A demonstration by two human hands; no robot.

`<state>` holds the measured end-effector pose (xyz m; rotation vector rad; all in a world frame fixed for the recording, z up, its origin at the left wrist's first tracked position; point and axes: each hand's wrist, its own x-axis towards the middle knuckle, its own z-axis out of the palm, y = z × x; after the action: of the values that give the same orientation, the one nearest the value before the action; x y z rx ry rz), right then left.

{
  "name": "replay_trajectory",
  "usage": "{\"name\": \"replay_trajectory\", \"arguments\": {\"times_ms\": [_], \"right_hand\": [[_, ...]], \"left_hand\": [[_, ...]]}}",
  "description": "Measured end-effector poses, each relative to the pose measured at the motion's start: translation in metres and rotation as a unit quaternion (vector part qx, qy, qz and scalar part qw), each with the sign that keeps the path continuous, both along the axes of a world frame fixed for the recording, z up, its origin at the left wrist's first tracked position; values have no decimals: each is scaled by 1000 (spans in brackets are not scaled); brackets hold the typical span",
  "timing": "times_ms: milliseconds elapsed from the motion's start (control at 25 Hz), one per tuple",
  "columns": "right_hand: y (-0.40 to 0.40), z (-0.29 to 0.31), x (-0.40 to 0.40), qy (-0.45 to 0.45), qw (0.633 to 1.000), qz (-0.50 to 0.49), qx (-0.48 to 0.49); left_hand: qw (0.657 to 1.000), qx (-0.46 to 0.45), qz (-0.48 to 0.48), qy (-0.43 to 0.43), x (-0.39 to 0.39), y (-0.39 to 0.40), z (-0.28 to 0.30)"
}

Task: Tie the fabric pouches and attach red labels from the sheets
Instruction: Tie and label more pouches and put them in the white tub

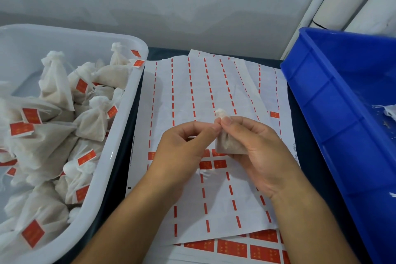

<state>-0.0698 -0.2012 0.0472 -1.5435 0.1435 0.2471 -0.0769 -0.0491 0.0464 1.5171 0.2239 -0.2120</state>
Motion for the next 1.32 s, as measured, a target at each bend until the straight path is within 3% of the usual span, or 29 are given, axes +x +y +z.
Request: {"name": "replay_trajectory", "arguments": {"times_ms": [200, 640, 880, 1200, 1320], "right_hand": [[1, 1, -1, -72, 995, 8, -71], [6, -4, -3, -224, 943, 41, -244], [5, -4, -3, -225, 932, 64, -276], [-4, -7, 2, -156, 938, 116, -287], [-19, -5, 7, -139, 938, 39, -317]], "left_hand": [[997, 24, 60, -34, 1, -2, -3], [983, 8, 132, -126, 3, 8, -2], [967, 41, 187, -171, 4, 13, -2], [983, -21, 87, -159, 4, 10, 0], [981, -6, 103, -163, 4, 11, 2]]}}
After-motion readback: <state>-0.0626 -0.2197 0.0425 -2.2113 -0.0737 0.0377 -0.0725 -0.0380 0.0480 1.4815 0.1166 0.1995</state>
